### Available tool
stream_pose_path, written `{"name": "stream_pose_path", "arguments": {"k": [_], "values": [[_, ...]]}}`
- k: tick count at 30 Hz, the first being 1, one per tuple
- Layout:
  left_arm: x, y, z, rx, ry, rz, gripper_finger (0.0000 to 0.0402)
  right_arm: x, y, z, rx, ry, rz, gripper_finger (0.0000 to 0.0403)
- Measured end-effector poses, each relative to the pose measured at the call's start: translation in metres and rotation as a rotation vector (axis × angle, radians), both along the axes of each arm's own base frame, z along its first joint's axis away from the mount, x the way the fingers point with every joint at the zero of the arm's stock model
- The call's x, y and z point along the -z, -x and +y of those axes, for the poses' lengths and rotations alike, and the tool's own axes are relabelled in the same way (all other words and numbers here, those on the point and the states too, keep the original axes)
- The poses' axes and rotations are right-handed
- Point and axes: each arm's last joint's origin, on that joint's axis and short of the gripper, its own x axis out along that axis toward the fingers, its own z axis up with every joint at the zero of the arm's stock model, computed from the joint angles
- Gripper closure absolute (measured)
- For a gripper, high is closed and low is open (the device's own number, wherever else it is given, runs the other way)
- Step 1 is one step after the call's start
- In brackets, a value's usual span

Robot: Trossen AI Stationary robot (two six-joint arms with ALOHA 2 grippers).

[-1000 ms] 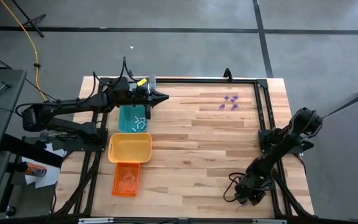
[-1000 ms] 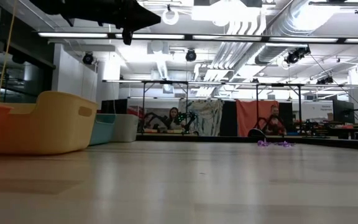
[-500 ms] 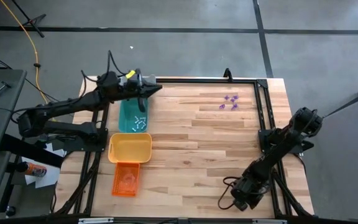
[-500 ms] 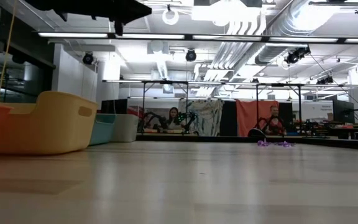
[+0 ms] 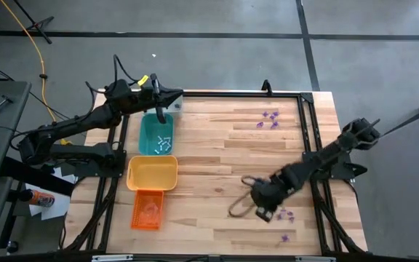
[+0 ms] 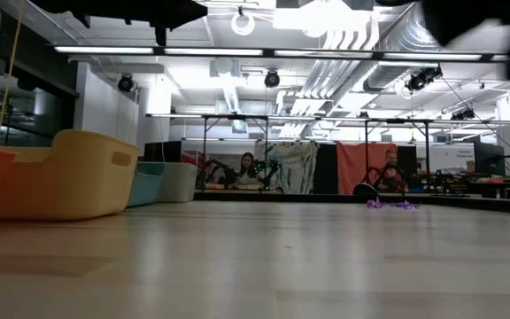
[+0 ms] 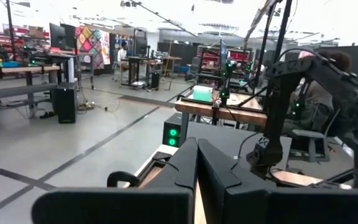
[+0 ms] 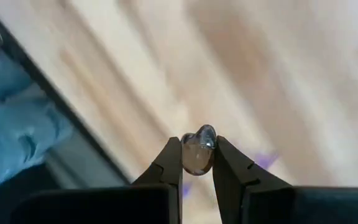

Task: Sort Halloween decoration
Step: Put the black skull toy in the white bin

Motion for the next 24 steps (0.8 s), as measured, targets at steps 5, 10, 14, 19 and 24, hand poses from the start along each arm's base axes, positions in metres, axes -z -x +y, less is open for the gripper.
{"name": "stream_pose_path", "arguments": {"k": [5,10,14,19,24], "values": [[0.001,0.0,0.0,0.012,0.048,-0.004,0.0402,-0.013,-0.023,-0.051,-0.067,0.159,-0.133,0.0365],[0.006,-0.001,0.0,0.016,0.098,0.035,0.0401,-0.013,-0.045,-0.111,-0.09,0.324,-0.272,0.0365],[0.013,-0.001,0.0,0.014,0.137,0.101,0.0401,-0.018,-0.066,-0.16,-0.033,0.423,-0.495,0.036],[0.023,-0.001,-0.001,0.016,0.207,0.182,0.0401,-0.046,-0.086,-0.211,0.045,0.539,-0.877,0.0358],[0.032,-0.006,-0.01,0.063,0.181,0.147,0.0401,-0.075,-0.091,-0.243,0.077,0.593,-1.211,0.0357]]}}
